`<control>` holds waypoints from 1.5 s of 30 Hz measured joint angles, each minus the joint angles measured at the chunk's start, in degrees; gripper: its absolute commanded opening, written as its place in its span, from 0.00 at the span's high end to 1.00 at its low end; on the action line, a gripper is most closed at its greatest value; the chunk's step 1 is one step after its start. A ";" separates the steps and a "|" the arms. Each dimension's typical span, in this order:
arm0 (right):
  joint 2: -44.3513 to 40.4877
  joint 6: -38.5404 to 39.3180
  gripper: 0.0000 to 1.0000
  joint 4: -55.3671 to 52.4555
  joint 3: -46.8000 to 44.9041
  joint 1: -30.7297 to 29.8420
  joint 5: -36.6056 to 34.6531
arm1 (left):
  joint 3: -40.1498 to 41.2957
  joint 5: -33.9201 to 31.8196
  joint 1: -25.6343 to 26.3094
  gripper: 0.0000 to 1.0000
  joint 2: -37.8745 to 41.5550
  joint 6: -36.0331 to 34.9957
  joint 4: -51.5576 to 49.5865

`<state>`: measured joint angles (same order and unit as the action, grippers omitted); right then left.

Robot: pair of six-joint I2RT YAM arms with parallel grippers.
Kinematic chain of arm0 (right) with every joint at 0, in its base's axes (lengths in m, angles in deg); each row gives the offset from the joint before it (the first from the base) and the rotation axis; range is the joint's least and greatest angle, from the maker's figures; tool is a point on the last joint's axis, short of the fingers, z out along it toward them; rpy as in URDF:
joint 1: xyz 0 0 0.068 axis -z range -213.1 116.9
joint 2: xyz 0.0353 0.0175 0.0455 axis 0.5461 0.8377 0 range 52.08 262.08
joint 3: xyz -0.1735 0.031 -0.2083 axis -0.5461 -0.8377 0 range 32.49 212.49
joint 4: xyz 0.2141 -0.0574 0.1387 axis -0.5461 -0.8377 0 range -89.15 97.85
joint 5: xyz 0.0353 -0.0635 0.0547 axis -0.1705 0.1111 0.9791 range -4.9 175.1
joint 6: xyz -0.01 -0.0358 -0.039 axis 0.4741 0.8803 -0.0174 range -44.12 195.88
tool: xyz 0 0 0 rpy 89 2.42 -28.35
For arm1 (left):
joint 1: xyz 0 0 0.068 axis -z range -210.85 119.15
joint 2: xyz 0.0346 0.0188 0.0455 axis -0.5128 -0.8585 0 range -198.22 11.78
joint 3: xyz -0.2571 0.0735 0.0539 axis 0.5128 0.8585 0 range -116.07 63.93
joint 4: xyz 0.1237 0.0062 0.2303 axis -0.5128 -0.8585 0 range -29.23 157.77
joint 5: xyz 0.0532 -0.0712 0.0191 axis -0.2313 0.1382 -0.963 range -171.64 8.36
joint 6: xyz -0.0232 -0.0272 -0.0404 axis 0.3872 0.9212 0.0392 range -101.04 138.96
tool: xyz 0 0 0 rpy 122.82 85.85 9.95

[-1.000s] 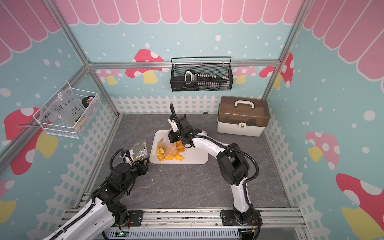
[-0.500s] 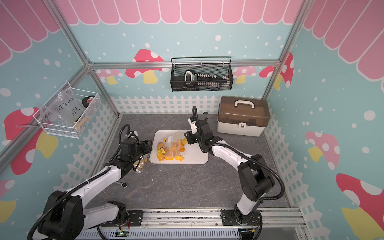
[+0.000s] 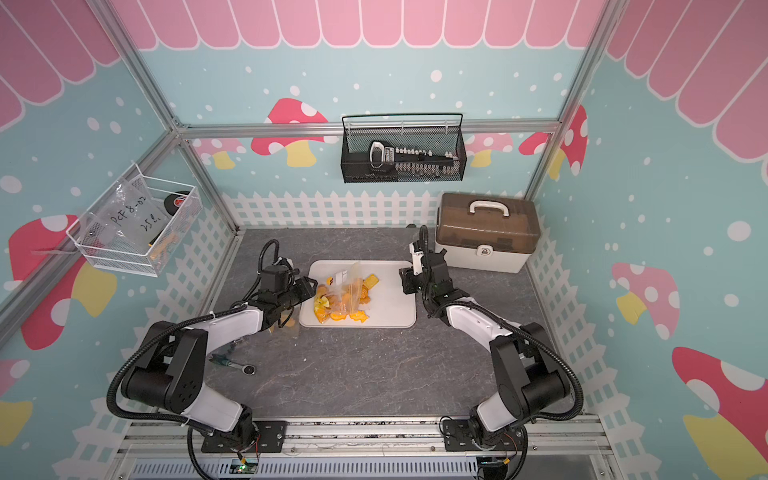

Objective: Pour cookies out of the ziploc bag
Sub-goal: 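Pour the cookies out of the ziploc bag onto the tray.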

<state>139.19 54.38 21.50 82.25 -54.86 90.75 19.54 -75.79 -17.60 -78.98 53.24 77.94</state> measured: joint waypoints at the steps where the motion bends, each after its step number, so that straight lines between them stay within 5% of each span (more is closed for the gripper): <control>1: -0.22 0.02 0.60 0.13 -0.48 0.39 0.02 | -0.52 -0.07 0.68 0.49 -0.17 -0.07 0.09; 10: -2.84 0.24 0.60 1.20 -3.89 3.93 1.27 | -0.74 -6.43 8.11 0.49 6.32 -2.16 0.46; 23: -2.82 -1.07 0.61 4.46 -4.61 4.85 3.56 | 7.48 0.87 -3.26 0.48 1.95 4.35 8.68; 45: -0.50 -2.38 0.61 6.88 -5.05 4.92 6.05 | -1.86 -1.05 0.66 0.44 -6.03 2.62 1.68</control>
<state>138.69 52.00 28.39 77.20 -49.94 96.81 17.69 -76.84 -16.94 -85.01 55.86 79.63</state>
